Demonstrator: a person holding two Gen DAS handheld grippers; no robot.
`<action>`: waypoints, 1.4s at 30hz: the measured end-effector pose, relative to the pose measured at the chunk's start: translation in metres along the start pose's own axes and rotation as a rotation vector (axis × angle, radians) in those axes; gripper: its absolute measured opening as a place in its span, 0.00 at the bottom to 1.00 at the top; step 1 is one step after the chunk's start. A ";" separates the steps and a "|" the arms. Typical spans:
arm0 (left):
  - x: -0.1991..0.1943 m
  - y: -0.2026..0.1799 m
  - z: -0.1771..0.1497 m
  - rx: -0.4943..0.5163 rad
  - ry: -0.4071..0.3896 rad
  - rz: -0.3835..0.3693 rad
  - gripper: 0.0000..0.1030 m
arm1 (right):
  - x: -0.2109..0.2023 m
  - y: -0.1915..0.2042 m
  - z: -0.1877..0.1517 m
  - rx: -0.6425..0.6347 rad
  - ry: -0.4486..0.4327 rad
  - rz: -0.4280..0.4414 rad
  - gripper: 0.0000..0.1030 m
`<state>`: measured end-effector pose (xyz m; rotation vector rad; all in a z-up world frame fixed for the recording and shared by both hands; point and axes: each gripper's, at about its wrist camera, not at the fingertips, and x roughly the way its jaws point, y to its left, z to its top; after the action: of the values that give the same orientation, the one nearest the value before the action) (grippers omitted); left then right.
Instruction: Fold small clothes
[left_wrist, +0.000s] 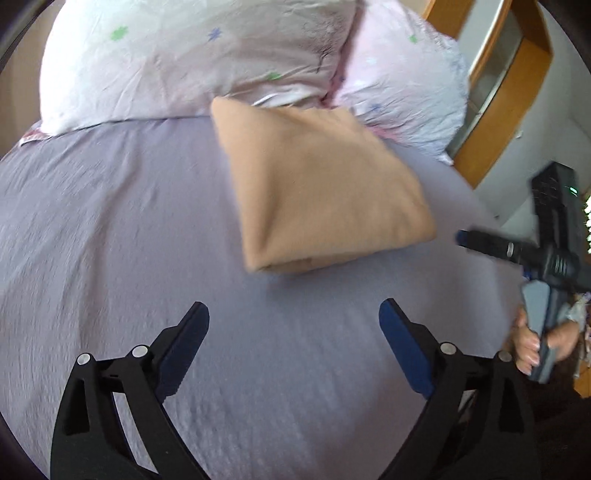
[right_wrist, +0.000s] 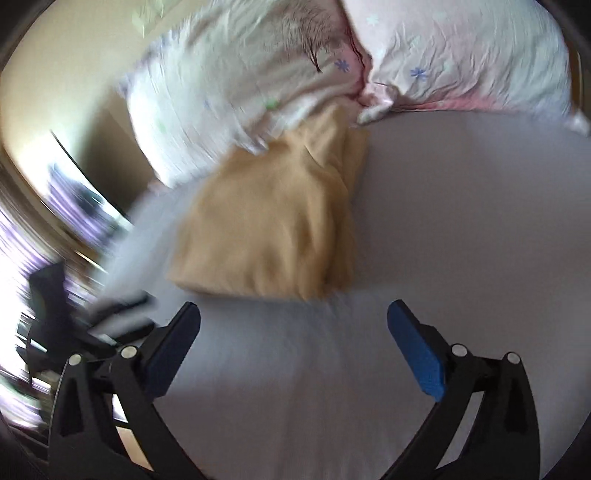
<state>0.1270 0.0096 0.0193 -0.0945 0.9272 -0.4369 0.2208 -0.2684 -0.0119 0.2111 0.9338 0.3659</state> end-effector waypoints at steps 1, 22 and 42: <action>0.003 0.000 0.000 -0.005 0.010 0.008 0.92 | 0.003 0.005 -0.009 -0.028 0.008 -0.042 0.98; 0.026 -0.010 -0.007 0.075 0.054 0.289 0.99 | 0.024 0.040 -0.050 -0.143 0.047 -0.283 0.98; 0.025 -0.012 -0.007 0.100 0.048 0.301 0.99 | 0.022 0.038 -0.051 -0.156 0.034 -0.276 0.98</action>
<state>0.1310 -0.0104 -0.0008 0.1462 0.9475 -0.2064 0.1834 -0.2239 -0.0451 -0.0677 0.9492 0.1859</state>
